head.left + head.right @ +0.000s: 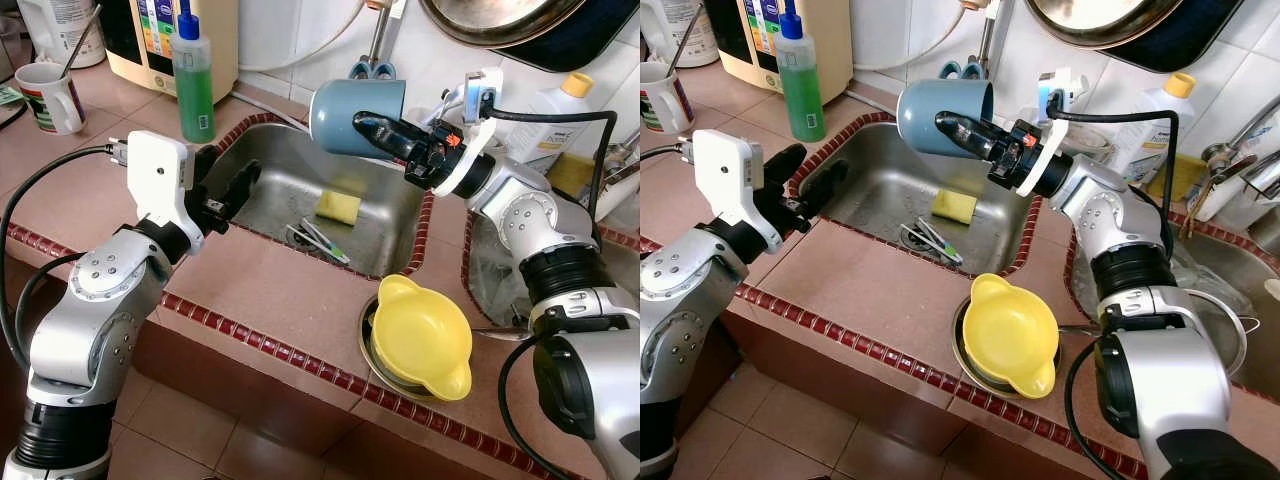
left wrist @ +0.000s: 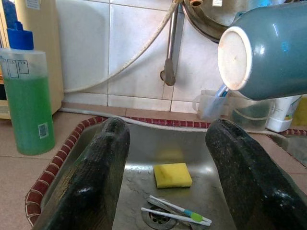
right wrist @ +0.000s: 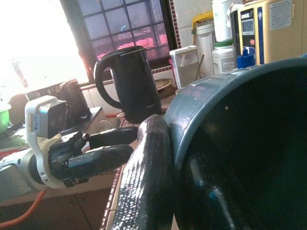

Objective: Kitchen organization

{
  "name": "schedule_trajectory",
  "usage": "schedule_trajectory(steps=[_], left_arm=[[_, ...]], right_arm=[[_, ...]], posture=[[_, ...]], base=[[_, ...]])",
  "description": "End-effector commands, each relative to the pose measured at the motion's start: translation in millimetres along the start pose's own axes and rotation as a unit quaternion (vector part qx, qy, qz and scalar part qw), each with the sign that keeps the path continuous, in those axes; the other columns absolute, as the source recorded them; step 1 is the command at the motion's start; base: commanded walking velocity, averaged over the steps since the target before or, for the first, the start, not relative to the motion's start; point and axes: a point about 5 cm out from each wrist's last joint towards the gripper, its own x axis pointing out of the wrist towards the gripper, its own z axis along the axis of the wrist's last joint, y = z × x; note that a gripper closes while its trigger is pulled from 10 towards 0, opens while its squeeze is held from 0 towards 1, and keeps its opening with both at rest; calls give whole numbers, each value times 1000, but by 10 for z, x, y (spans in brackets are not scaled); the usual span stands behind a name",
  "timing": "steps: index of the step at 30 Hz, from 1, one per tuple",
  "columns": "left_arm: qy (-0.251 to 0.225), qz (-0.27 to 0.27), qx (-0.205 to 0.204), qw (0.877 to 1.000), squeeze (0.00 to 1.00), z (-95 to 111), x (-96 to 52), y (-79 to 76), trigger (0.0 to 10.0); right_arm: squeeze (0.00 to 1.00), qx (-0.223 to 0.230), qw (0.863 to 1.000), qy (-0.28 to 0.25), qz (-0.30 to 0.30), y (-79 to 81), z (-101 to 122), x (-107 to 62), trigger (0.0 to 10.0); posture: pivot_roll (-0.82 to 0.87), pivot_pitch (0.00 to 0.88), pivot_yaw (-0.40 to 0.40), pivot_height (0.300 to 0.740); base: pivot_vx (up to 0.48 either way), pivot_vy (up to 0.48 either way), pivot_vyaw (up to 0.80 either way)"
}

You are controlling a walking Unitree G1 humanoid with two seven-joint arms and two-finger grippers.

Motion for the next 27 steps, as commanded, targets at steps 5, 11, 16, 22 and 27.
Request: schedule_trajectory(steps=[5,11,16,22,27], left_arm=[[25,1,-27,999,0,-118,590,-184,10000],[28,-6,-21,999,0,-98,774,-262,10000],[24,-5,-20,1000,0,-96,793,-258,10000],[12,-21,-5,1000,0,-98,833,-274,10000],[2,-48,1,999,0,-79,815,-352,10000]], right_arm=[[0,-82,942,-75,-316,-322,255,-375,10000],[0,-101,903,-93,-406,-397,328,-507,10000],[0,-103,901,-94,-411,-395,331,-496,10000],[0,-112,889,-85,-436,-410,306,-493,10000],[0,-90,898,-35,-429,-439,179,-454,10000]], posture=[[-126,23,-45,740],[-123,21,-50,740],[-123,19,-51,740],[-117,7,-60,740],[-112,39,-64,740]], base=[[0,0,0],[0,0,0],[0,0,0],[0,0,0],[0,0,0]])
